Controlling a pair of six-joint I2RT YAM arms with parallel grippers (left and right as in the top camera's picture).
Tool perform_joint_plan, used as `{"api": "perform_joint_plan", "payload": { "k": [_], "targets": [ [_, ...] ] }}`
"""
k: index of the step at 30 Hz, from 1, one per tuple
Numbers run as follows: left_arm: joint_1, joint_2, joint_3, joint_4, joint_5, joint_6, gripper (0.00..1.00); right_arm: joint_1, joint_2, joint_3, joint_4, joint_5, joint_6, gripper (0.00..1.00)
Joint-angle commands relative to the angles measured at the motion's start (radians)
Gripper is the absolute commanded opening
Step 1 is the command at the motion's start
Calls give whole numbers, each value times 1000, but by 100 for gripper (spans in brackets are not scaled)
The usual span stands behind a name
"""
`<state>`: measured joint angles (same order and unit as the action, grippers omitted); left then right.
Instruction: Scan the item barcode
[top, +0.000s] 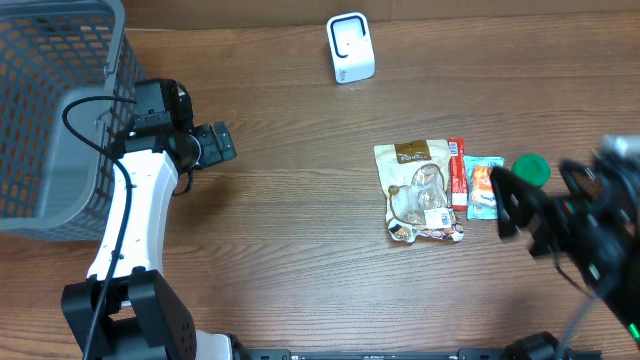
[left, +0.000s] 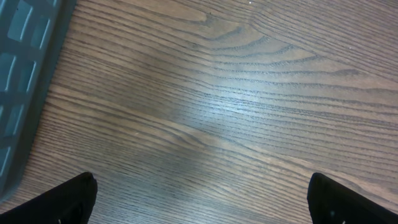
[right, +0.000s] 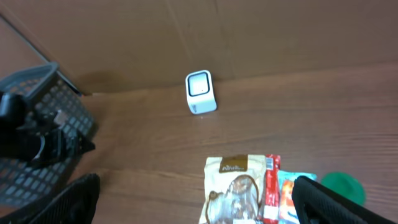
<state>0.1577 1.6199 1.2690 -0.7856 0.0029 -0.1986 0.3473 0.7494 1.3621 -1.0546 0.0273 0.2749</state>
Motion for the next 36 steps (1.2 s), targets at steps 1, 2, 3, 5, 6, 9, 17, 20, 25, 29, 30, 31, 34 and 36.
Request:
{"api": "perform_joint_plan", "payload": {
  "k": [1, 2, 3, 5, 6, 9, 17, 20, 25, 29, 30, 31, 34, 36],
  "targets": [
    [-1, -12, 16, 1, -6, 19, 100, -2, -56, 14, -66, 25, -40, 100],
    [-1, -12, 16, 1, -6, 19, 100, -2, -64, 14, -98, 25, -45, 100],
    [-1, -12, 16, 1, -6, 19, 100, -2, -77, 8, -122, 29, -44, 100],
    [-1, -12, 16, 1, -6, 19, 100, -8, -111, -14, -153, 22, -42, 100],
    [-1, -12, 16, 1, -6, 19, 100, -16, -134, -22, -167, 19, -40, 100],
    [-1, -12, 16, 1, -6, 19, 100, -34, -207, -46, -184, -3, -40, 100],
    [-1, -12, 16, 1, -6, 19, 100, -74, -425, -166, -160, 10, -41, 100],
    [-1, -12, 16, 1, -6, 19, 100, -93, -508, -245, -117, 9, -41, 100],
    [-1, -12, 16, 1, -6, 19, 100, -118, -623, -409, 40, 9, -41, 100],
    [-1, -12, 16, 1, -6, 19, 100, -131, -697, -549, 217, 4, -40, 100],
    [-1, -12, 16, 1, -6, 19, 100, -134, -713, -581, 262, 3, -41, 100],
    [-1, -12, 16, 1, -6, 19, 100, -137, -732, -618, 321, 0, -41, 100],
    [-1, -12, 16, 1, -6, 19, 100, -140, -745, -703, 478, 1, -42, 100],
    [-1, -12, 16, 1, -6, 19, 100, -140, -745, -769, 605, 0, -45, 100]
  ]
}}
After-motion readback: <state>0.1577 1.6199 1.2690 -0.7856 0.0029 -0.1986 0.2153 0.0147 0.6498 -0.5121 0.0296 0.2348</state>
